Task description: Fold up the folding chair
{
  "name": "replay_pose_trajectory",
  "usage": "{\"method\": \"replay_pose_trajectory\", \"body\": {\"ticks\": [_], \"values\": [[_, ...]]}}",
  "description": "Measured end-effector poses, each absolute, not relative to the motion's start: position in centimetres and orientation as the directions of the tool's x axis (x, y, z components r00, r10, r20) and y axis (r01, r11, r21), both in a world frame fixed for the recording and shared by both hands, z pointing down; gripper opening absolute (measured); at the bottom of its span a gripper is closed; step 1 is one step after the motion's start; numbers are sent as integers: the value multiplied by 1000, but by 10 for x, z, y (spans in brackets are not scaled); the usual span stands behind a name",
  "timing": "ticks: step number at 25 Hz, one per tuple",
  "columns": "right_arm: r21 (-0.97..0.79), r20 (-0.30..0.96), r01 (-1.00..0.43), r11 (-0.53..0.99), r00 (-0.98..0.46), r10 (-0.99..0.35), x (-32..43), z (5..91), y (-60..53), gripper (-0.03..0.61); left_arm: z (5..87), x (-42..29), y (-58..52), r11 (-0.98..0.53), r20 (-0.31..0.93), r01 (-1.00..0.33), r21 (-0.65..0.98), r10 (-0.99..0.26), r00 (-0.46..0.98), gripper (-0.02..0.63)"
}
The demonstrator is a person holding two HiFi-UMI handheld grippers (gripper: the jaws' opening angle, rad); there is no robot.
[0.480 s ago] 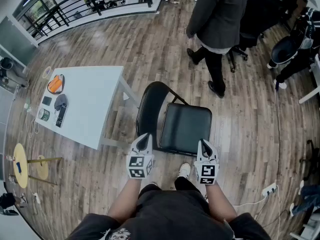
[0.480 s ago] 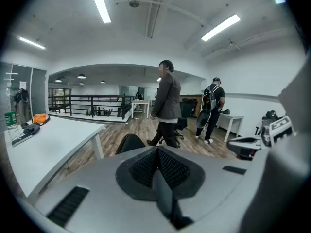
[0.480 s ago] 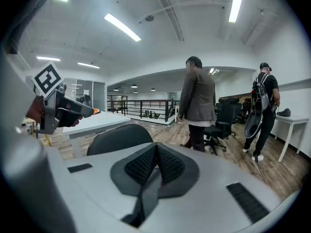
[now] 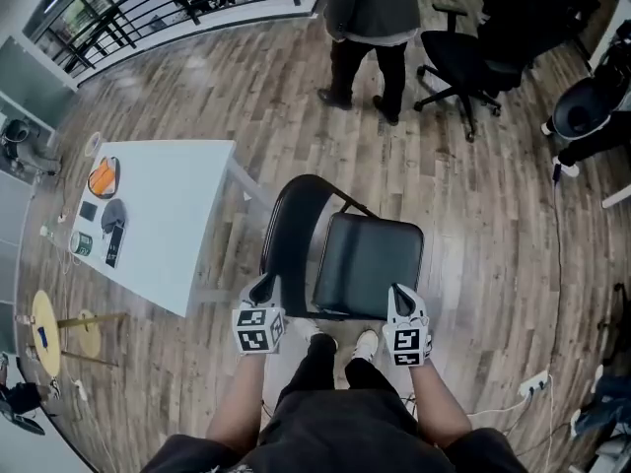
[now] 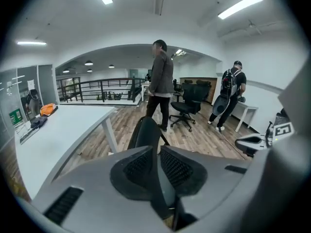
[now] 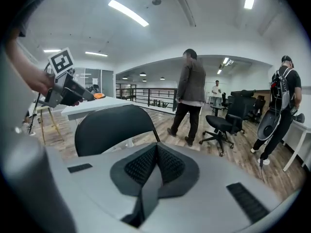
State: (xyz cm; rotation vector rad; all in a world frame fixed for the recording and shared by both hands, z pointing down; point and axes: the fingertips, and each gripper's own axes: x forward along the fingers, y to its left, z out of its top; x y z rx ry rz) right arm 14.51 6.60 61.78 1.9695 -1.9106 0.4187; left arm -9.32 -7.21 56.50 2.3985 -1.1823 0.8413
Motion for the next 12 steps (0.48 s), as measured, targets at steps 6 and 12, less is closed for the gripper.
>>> {"method": "replay_pose_trajectory", "body": {"ticks": [6,12], "values": [[-56,559,-998,-5,-27,-828,153,681,53,15,593,-102,-114,-586,696,-810,-20,-590,410,254],[-281,692,-958,-57,-161,-703,171,784,63,216,629,-104,-140,-615,746,-788,-30,-539,391,298]]}}
